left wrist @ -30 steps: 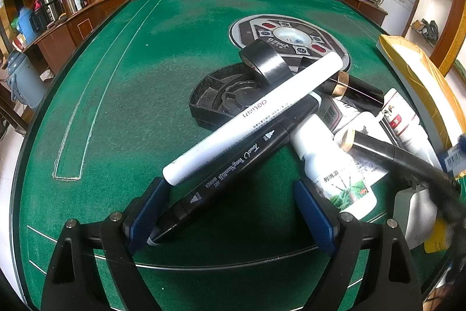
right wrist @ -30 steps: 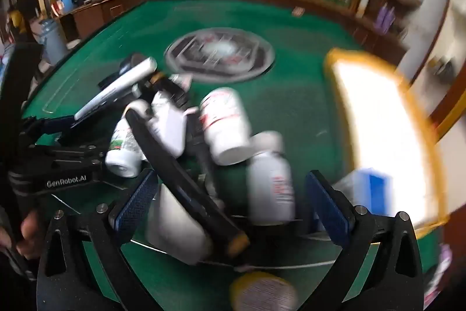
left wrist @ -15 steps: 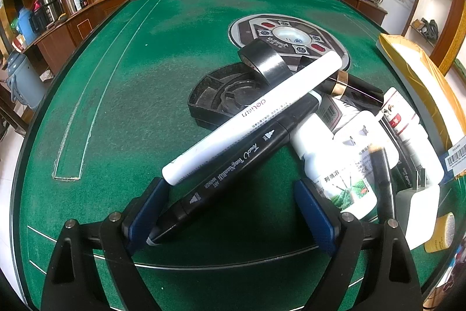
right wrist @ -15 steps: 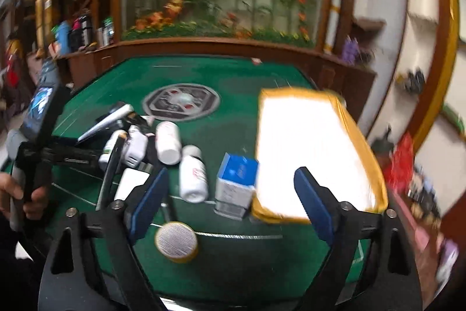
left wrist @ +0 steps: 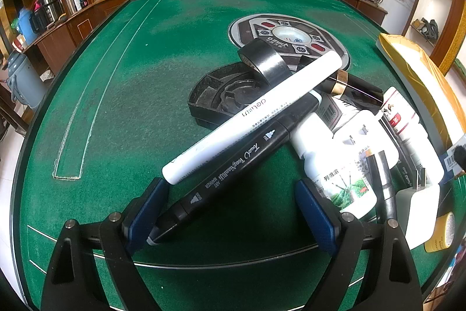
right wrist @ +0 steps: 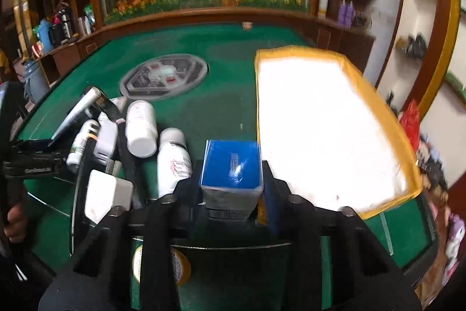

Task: Organize rigid objects
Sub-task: 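Grasp the white tube with the left tool while the right tool holds the box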

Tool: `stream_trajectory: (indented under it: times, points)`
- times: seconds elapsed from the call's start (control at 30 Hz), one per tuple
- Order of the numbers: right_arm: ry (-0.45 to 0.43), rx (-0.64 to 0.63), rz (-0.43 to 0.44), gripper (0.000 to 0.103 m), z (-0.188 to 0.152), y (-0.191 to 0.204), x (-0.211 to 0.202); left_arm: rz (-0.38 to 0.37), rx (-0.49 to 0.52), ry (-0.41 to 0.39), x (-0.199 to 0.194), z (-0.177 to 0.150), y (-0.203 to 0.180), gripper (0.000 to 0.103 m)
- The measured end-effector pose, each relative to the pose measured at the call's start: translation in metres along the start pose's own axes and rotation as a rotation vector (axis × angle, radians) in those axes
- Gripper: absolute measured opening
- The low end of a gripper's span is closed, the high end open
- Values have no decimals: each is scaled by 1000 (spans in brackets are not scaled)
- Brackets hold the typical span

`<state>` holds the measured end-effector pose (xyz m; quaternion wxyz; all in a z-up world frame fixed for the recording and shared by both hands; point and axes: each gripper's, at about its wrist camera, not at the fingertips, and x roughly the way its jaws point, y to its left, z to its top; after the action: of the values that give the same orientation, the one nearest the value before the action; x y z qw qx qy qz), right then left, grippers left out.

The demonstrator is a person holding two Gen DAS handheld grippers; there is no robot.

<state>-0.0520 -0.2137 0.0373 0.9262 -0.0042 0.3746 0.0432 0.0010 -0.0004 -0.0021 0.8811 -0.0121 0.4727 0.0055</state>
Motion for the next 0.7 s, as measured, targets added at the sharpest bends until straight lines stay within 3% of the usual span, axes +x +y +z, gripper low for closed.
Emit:
stream_trajectory:
  times: [0.17, 0.3, 0.37, 0.47, 0.53, 0.7]
  points:
    - [-56, 13, 22, 34, -3, 1, -15, -11, -2, -3, 0, -1, -1, 90]
    - [-127, 50, 95, 34, -4, -1, -36, -119, -41, -44, -13, -4, 9, 89]
    - [-156, 62, 121, 34, -6, -2, -44, -156, -12, -50, -19, -6, 8, 87]
    - [-186, 59, 156, 34, -9, -3, -53, -167, 52, -63, -32, -9, 5, 77]
    - [-205, 52, 177, 34, -11, -4, -58, -175, 78, -58, -37, -11, 8, 64]
    - [-224, 51, 222, 34, -15, -6, -60, -137, 121, -92, -47, -3, 25, 64]
